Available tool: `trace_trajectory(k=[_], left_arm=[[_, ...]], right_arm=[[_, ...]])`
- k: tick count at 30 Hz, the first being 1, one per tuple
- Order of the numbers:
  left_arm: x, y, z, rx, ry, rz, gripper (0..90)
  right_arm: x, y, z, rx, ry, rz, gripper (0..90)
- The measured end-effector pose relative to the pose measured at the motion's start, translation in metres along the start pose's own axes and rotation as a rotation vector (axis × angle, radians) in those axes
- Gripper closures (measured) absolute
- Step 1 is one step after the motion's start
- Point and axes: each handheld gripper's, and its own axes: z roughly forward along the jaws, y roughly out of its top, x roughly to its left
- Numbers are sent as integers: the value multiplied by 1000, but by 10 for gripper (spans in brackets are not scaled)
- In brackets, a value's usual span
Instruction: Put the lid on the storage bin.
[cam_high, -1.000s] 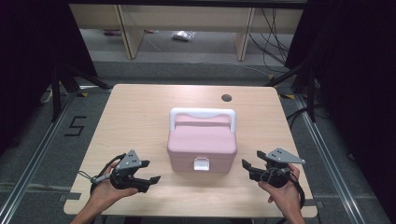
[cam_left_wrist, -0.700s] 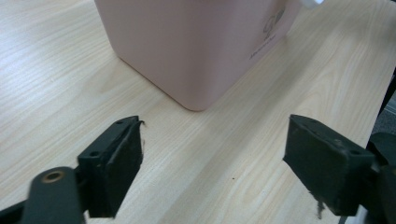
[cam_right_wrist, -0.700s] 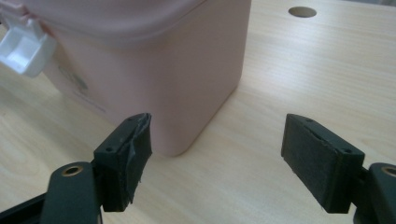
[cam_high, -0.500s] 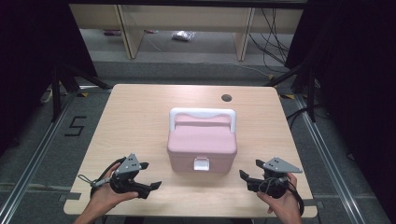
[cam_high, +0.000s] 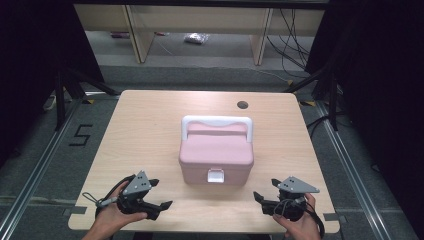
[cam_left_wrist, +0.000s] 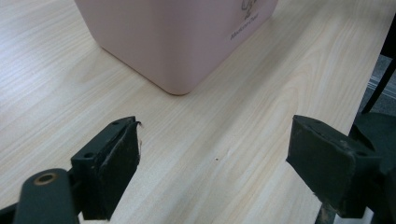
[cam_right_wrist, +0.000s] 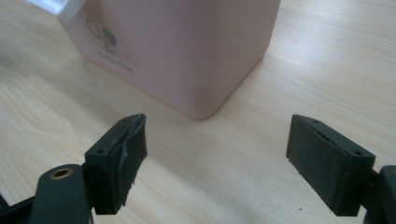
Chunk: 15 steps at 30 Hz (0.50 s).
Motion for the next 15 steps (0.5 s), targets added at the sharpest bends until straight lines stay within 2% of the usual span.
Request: trace_trajectory(k=[1,2,3,4,5,6,7,8,9,10,11,12,13,14,15], left_arm=[[-1,-1,1,0,-2,5,162],[0,-2,0,19,2,23,162],[-2,-3,2,12,-1,10,162],[-1,-3,2,24,-10,33,162],[0,-4,2,40,-2,46,163],[-3,-4,3,26,-6,19,163],[-2,-4,2,40,-10,43,163],[-2,-5,3,42,-2,48,162],[-5,-5,4,29,-10,25,163],[-4,-5,3,43,-15,45,163],[-5,-6,4,32,-11,35,163],[-4,-6,3,49,-1,55,163],[-7,-7,4,33,-9,29,163],[-7,-8,4,46,-9,41,163],[-6,-9,4,60,1,61,163]], right_arm=[[1,-1,0,6,-2,0,209],[1,-2,1,13,5,-30,209],[2,-3,0,23,8,-9,209],[3,-3,1,20,14,-19,208],[4,-4,1,28,12,-28,207],[5,-4,1,24,15,-19,206],[8,-5,-1,39,6,-2,204],[7,-6,0,28,11,-19,203],[8,-6,-1,32,8,-18,202],[8,-7,-1,44,8,-24,197],[8,-8,0,43,19,-31,182],[10,-9,-1,57,2,-16,166],[8,-10,0,55,-3,-62,168],[10,-11,0,76,17,-38,167],[11,-12,0,79,17,-30,166]])
